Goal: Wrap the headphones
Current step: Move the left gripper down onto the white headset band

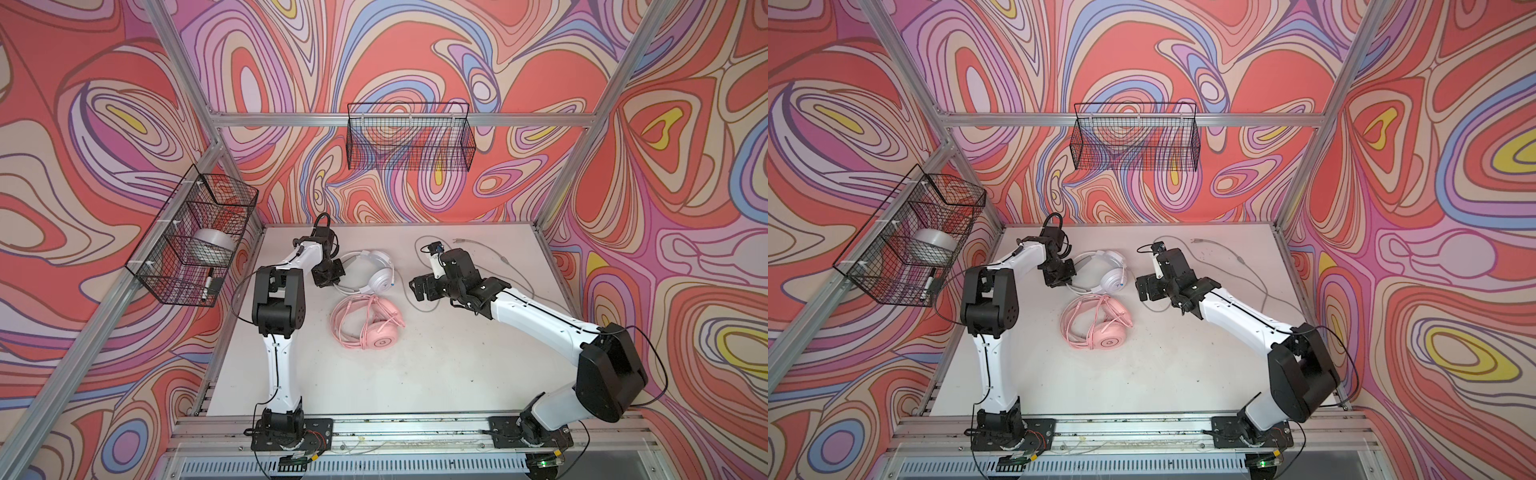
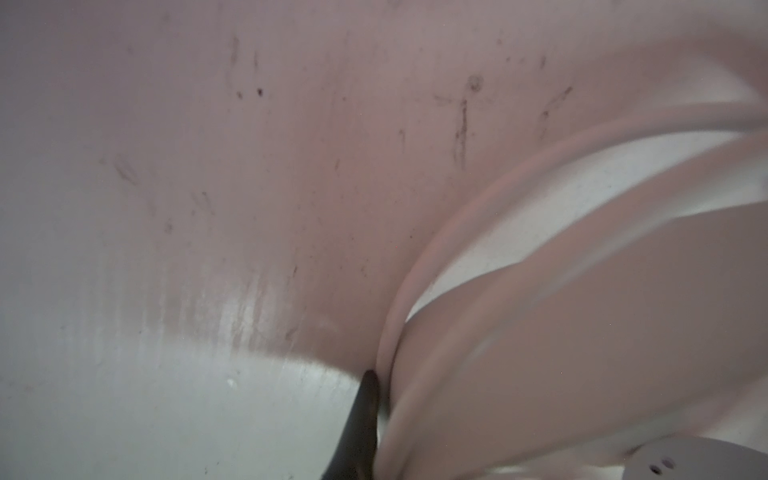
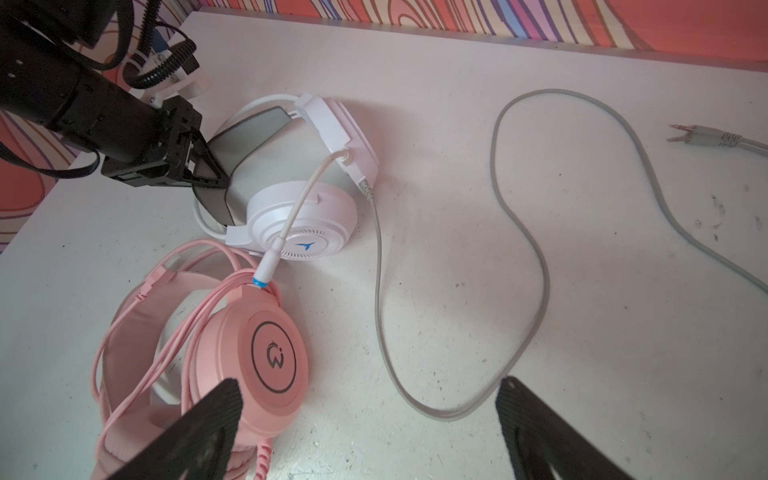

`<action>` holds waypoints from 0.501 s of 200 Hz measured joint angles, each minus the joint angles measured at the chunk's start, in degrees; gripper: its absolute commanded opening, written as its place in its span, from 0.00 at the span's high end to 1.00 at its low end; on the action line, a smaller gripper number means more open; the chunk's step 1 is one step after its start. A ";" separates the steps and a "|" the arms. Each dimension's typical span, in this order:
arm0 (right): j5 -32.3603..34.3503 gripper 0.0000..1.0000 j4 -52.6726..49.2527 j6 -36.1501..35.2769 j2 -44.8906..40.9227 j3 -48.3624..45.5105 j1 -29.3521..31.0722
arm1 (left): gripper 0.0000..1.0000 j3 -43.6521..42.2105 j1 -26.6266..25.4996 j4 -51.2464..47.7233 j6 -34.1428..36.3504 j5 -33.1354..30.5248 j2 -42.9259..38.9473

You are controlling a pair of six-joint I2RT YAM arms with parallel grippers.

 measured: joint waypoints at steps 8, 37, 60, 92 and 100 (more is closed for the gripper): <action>0.00 0.02 0.00 -0.02 0.00 -0.02 0.00 | 1.00 0.00 0.17 0.02 -0.50 0.24 0.00; 0.13 0.02 -0.24 -0.20 -0.02 -0.02 0.00 | 1.00 -0.04 0.66 0.31 -1.90 0.83 -0.02; 0.55 0.02 -1.16 -0.46 -0.20 -0.02 -0.02 | 1.00 -0.17 0.81 0.83 -2.54 1.40 -0.04; 0.31 0.01 -1.68 -0.90 -1.66 -0.02 -0.57 | 1.00 -0.87 0.90 1.81 -2.64 3.37 -0.46; -0.35 0.02 -1.70 -0.92 -2.10 -0.04 -1.09 | 1.00 -1.09 0.90 1.84 -2.62 3.98 -0.66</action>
